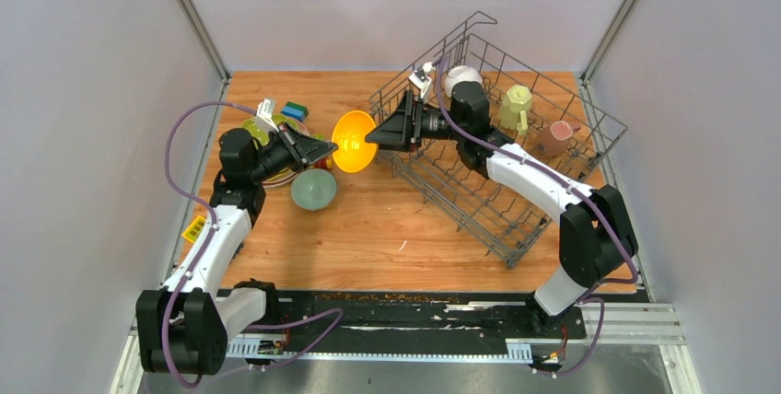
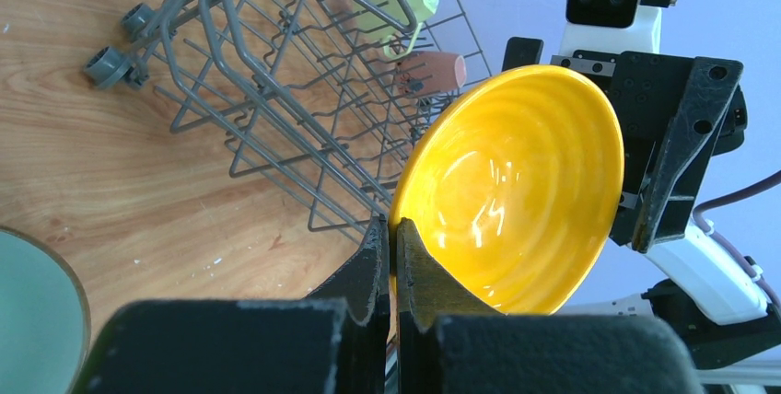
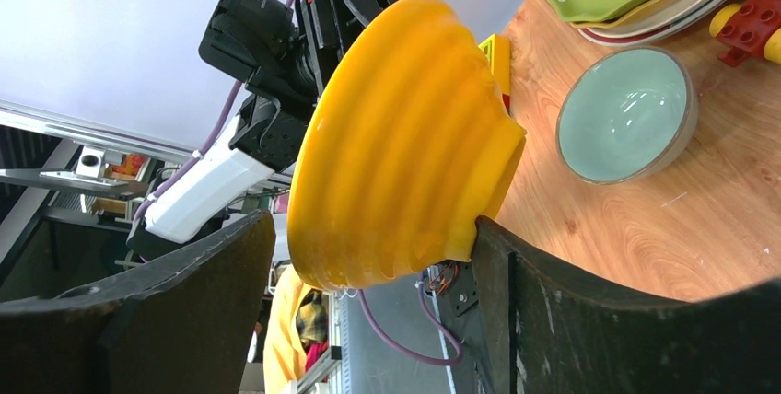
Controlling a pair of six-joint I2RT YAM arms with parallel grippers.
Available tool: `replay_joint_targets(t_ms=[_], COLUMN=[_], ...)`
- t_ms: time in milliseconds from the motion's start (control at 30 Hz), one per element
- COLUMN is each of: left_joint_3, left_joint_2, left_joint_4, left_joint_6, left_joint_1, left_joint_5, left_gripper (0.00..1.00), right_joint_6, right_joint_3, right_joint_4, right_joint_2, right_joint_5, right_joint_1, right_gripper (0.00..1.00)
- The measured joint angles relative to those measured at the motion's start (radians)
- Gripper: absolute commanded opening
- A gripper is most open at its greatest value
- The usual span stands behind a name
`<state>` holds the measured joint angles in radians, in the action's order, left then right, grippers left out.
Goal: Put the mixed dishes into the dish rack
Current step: Pick up the bowl from the center of the board.
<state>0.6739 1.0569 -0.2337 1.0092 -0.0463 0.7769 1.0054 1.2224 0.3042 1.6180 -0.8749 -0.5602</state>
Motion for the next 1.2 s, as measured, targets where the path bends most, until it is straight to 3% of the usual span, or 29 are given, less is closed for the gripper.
replay_joint_targets(t_ms=[100,300,433,600,800,900,1067,1200], left_joint_3=[0.000,0.000,0.000,0.000,0.000,0.000,0.000,0.000], left_joint_2=[0.000,0.000,0.000,0.000,0.000,0.000,0.000,-0.003], left_joint_4=[-0.002,-0.002,0.000,0.005,0.005,0.008,0.026,0.044], left_joint_6=[0.000,-0.002,-0.003,-0.004,-0.005,-0.012,-0.029,-0.047], left_joint_1=[0.000,0.000,0.001,0.001,0.001,0.001,0.001,0.000], left_joint_5=[0.000,-0.001,-0.005,-0.008,-0.008,-0.009,-0.015,-0.019], left_gripper=[0.00,0.00,0.00,0.00,0.00,0.00,0.07,0.11], right_joint_6=[0.000,-0.010,-0.016,-0.022,-0.042,-0.053,-0.075,-0.078], right_joint_3=[0.002,0.012,0.016,0.017,0.031,0.032,0.035,0.035], right_joint_4=[0.000,-0.018,-0.026,-0.028,-0.055,-0.064,-0.083,-0.095], right_joint_2=[0.001,0.006,0.010,0.011,0.011,0.011,0.011,0.011], right_joint_5=[-0.002,0.000,0.002,0.001,0.001,0.003,0.013,0.016], right_joint_1=[-0.001,-0.009,-0.008,-0.009,-0.010,-0.011,-0.016,-0.018], right_gripper=[0.85,0.64,0.60,0.37,0.32,0.24,0.09,0.08])
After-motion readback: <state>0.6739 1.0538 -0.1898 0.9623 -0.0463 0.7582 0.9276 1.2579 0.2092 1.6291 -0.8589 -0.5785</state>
